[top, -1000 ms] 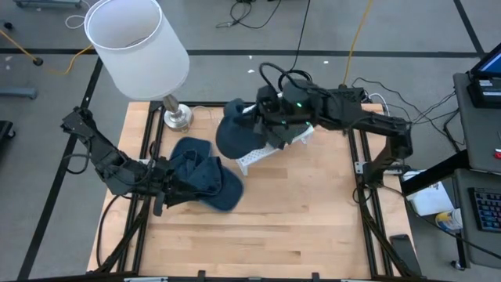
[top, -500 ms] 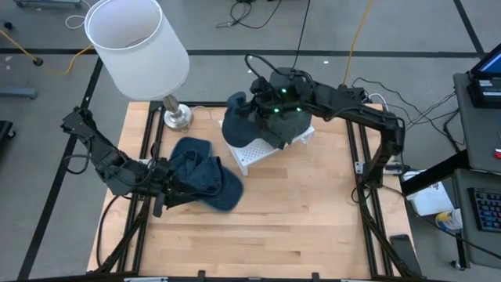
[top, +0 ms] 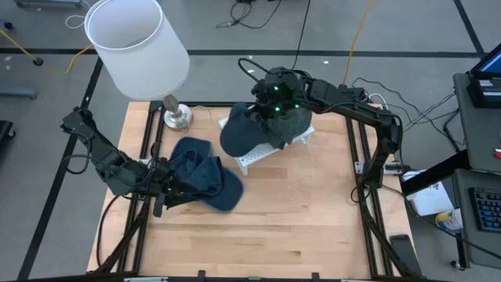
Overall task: Pick & Place hat
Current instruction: Put the blue cap on the shelf
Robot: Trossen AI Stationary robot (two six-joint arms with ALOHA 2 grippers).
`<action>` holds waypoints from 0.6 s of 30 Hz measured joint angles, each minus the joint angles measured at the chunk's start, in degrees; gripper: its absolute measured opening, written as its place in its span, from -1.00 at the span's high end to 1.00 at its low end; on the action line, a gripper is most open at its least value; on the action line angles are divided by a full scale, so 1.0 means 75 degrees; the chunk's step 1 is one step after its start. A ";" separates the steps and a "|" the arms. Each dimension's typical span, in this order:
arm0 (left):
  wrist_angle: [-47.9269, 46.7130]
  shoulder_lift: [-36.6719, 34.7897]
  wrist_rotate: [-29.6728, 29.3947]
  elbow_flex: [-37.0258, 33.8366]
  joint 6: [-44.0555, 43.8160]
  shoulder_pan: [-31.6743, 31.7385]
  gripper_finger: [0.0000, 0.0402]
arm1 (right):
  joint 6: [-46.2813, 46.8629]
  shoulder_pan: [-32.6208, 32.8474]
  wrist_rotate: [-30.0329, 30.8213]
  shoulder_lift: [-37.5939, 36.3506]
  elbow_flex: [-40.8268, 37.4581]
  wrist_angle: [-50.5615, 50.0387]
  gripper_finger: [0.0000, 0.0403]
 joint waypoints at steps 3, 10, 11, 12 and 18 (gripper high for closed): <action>0.0002 0.0000 0.0000 0.0000 -0.0001 -0.0001 -0.04 | -0.0014 -0.0133 -0.0029 -0.0002 0.0000 -0.0316 1.00; 0.0003 0.0000 0.0003 0.0001 -0.0003 0.0000 -0.04 | -0.0415 -0.0238 0.0721 -0.0003 0.0000 -0.0945 1.00; 0.0003 0.0000 0.0003 0.0000 -0.0003 -0.0002 -0.04 | -0.0495 -0.0251 0.0800 -0.0003 0.0000 -0.1042 1.00; 0.0003 0.0000 0.0003 0.0001 -0.0003 -0.0001 -0.04 | -0.0603 -0.0260 0.0827 -0.0003 0.0000 -0.1147 1.00; 0.0002 0.0000 0.0006 -0.0002 -0.0009 0.0000 -0.04 | -0.1001 -0.0251 0.1420 -0.0015 -0.0363 -0.1213 1.00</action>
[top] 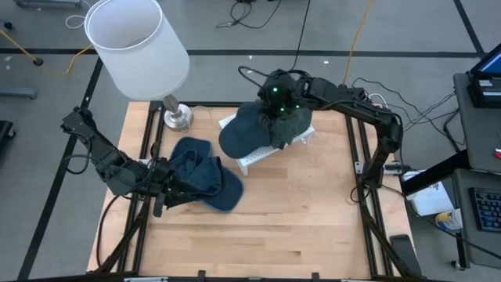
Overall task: Pick & Place hat
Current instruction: Put the blue cap on the shelf
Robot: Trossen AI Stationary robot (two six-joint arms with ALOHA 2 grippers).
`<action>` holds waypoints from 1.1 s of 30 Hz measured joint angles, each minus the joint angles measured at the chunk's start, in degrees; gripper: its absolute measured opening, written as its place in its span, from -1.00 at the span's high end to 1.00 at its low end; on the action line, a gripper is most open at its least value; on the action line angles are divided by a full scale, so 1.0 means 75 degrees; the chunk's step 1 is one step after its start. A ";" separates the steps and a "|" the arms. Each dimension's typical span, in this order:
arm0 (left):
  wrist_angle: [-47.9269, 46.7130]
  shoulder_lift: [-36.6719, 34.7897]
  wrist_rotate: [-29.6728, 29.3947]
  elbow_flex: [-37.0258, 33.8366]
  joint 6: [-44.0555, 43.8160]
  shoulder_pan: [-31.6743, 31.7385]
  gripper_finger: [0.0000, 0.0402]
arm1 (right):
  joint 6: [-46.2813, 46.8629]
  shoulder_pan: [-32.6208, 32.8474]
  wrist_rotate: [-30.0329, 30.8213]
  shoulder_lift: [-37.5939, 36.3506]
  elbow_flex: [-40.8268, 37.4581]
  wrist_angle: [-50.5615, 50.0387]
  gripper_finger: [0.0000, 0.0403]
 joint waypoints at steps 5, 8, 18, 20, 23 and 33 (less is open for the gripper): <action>0.0001 0.0000 0.0001 0.0000 -0.0012 0.0000 -0.04 | -0.0087 -0.0003 0.0370 0.0015 -0.0416 -0.0024 1.00; 0.0001 0.0000 0.0000 0.0000 -0.0013 -0.0003 -0.04 | -0.0292 0.0045 0.0422 0.0006 -0.0712 0.0150 1.00; 0.0001 0.0000 0.0003 0.0000 -0.0015 0.0000 -0.04 | -0.0853 0.0175 0.1719 0.0015 -0.1164 0.0260 0.97; 0.0001 0.0000 0.0001 0.0000 0.0044 0.0000 -0.04 | -0.0952 0.0175 0.1725 0.0015 -0.1164 0.0332 0.93; 0.0001 0.0000 0.0000 0.0000 0.0076 -0.0001 -0.04 | -0.1134 0.0215 0.1728 0.0015 -0.1164 0.0413 0.83; 0.0001 0.0000 0.0000 0.0000 0.0083 -0.0002 -0.04 | -0.1277 0.0408 0.2080 0.0012 -0.1164 0.0495 0.23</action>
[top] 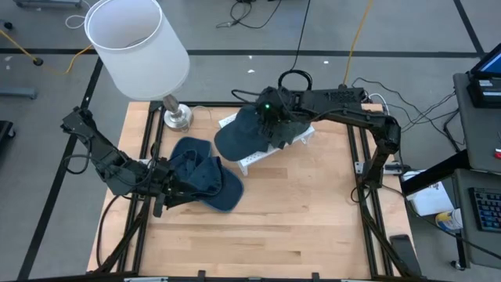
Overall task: Pick & Place hat
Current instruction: Put the blue cap on the shelf, then stack the blue cap on top of the other blue cap on the shelf
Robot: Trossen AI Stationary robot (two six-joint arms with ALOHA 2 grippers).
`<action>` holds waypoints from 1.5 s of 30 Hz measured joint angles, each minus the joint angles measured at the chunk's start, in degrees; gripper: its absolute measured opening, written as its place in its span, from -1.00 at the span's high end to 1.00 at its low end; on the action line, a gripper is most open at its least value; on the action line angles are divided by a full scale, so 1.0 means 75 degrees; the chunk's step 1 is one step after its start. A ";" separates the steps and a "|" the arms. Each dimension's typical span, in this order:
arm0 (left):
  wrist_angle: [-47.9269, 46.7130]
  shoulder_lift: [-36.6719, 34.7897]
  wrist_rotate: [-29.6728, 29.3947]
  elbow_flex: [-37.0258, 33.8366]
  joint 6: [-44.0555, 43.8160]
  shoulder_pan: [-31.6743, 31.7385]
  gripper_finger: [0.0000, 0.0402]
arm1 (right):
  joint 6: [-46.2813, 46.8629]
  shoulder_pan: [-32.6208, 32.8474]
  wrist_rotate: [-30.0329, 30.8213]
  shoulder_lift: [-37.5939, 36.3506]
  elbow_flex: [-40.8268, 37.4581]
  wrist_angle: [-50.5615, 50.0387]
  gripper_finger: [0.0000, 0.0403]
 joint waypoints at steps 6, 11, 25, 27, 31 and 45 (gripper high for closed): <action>0.0005 0.0000 0.0000 0.0000 -0.0024 -0.0001 -0.04 | 0.0022 -0.0003 0.0318 -0.0246 0.0000 0.0176 0.04; 0.0002 0.0000 0.0003 0.0000 -0.0106 0.0001 -0.04 | 0.0044 -0.0006 0.0311 -0.0531 0.0003 0.0222 0.02; -0.0003 0.0006 0.0266 -0.0001 -0.0989 -0.0001 -0.04 | 0.1556 0.1016 0.0208 -0.1071 0.0003 0.0264 0.03; 0.0012 0.0091 0.0370 -0.0001 -0.0918 0.0000 -0.04 | 0.1792 0.1292 0.0082 -0.1086 0.0003 0.0329 0.02; 0.0000 0.0451 0.0481 0.0000 -0.0885 -0.0007 -0.04 | 0.2041 0.1952 -0.0350 -0.1193 0.0003 0.0178 0.03; -0.2305 0.2907 0.1650 0.1243 -0.0656 0.0227 -0.04 | 0.2718 0.4291 0.0276 -0.1247 0.0003 -0.0047 0.05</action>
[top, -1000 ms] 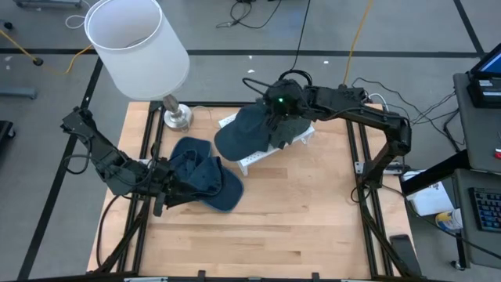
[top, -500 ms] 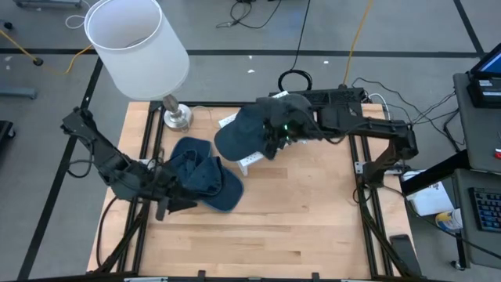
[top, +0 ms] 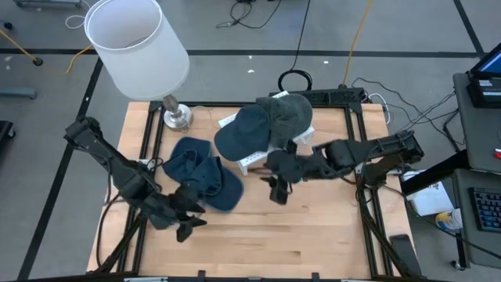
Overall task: Pick & Place hat
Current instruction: Stack the blue cap on top of the other blue cap on the shelf
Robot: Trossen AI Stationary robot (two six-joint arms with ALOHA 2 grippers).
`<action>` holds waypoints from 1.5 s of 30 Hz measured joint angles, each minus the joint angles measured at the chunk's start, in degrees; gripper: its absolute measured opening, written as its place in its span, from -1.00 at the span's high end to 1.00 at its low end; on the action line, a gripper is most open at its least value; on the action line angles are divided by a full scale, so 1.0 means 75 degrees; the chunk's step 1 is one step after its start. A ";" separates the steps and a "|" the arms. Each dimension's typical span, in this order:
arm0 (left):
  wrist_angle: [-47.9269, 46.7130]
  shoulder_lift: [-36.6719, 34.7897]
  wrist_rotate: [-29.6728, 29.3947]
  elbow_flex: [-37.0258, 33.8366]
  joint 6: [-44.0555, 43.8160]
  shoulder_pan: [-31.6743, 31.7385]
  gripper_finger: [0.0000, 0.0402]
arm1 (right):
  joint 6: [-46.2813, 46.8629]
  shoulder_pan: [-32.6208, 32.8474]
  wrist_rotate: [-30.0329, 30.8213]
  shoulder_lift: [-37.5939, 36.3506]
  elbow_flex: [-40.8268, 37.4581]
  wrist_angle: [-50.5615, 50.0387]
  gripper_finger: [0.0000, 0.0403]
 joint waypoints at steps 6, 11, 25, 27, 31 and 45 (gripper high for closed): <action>-0.2689 0.1124 0.0395 0.1760 0.0788 0.0176 -0.04 | -0.0012 0.0784 -0.0008 -0.0006 0.0000 -0.0120 0.05; -0.4129 0.1768 0.0514 0.2706 0.1397 0.0249 -0.04 | -0.0026 0.1333 -0.0006 -0.0036 0.0000 -0.0164 0.05; -0.5114 0.3078 0.1369 0.2901 0.2852 0.0545 -0.04 | -0.0288 0.1850 -0.0013 -0.0579 0.0000 -0.0810 0.02; -0.5077 0.3343 0.1343 0.2901 0.3073 0.0658 -0.04 | -0.0461 0.1826 -0.0011 -0.0584 0.0000 -0.0782 0.03; -0.5010 0.3839 0.1268 0.2901 0.3201 0.0911 -0.04 | -0.0859 0.1803 -0.0019 -0.0577 0.0000 -0.0793 0.03; -0.3886 0.5292 0.0764 0.2901 0.3621 0.1430 -0.04 | -0.1096 0.1782 -0.0016 -0.0580 0.0000 -0.0769 0.06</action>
